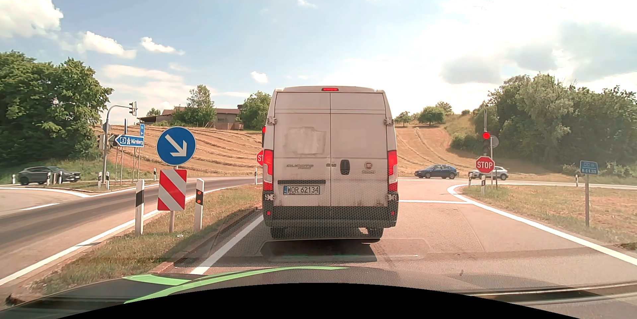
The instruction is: Follow the waypoints while adhering to traffic rules and regulations
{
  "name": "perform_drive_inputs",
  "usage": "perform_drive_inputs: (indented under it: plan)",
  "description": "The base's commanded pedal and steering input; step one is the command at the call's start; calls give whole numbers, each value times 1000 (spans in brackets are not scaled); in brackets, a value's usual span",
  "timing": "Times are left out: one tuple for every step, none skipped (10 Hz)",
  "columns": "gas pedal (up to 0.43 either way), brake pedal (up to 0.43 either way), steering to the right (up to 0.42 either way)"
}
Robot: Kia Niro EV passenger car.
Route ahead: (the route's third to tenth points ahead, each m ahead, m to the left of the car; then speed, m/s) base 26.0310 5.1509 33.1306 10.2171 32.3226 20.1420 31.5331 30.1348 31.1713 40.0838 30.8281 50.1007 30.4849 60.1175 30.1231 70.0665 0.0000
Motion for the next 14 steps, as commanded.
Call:
perform_drive_inputs:
  plan:
    - [0,329,-2]
    - [0,329,-2]
    - [0,329,-2]
    - [0,329,-2]
    - [0,329,-2]
    - [0,329,-1]
    - [0,329,-2]
    - [0,329,-2]
    - [0,329,-2]
    - [0,329,-2]
    - [0,329,-1]
    - [0,329,-2]
    - [0,329,-2]
    - [0,329,-2]
